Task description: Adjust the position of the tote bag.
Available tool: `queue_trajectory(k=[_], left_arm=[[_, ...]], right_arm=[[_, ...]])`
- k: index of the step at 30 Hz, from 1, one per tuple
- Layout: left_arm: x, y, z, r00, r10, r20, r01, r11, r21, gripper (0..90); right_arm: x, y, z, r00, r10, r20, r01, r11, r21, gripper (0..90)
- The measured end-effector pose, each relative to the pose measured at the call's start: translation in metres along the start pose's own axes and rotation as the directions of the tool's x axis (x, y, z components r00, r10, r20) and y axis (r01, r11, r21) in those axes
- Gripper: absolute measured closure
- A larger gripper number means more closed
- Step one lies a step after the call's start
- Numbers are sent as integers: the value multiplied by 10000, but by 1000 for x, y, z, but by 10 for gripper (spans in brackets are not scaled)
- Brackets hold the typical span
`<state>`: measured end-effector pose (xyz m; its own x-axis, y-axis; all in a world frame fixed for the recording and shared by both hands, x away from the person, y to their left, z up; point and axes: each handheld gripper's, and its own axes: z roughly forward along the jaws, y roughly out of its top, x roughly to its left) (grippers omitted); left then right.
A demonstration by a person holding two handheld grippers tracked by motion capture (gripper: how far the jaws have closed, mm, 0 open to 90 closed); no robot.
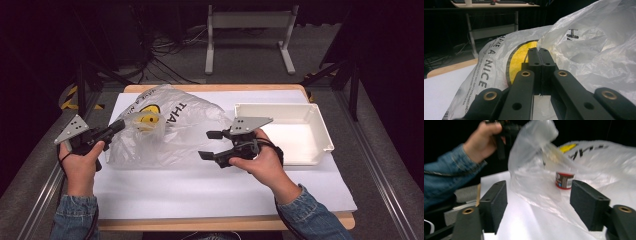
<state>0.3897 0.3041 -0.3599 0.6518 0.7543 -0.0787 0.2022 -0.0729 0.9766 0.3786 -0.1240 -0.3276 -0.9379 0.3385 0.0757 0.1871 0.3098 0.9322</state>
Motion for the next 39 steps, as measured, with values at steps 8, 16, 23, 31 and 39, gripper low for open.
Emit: queue_trajectory(k=[8,16,23,31,39], left_arm=[[2,1,-4,9999,-138,17,138,9999,-75,899],[2,2,-6,9999,-131,64,131,9999,-89,900],[3,0,-5,9996,-252,85,252,9997,-36,899],[2,-1,-5,9996,-220,181,220,9998,13,900],[4,-4,-4,9990,-385,222,382,9992,121,899]], right_arm=[[-1,-15,28,9992,-378,92,373,9980,515,234],[-2,-24,49,9996,-281,-100,288,9968,742,223],[-3,-33,72,9949,-1001,85,978,9846,1446,194],[-10,-44,99,9905,-1335,342,1234,9696,2113,173],[-14,-49,117,9793,-1864,790,1580,9476,2776,159]])
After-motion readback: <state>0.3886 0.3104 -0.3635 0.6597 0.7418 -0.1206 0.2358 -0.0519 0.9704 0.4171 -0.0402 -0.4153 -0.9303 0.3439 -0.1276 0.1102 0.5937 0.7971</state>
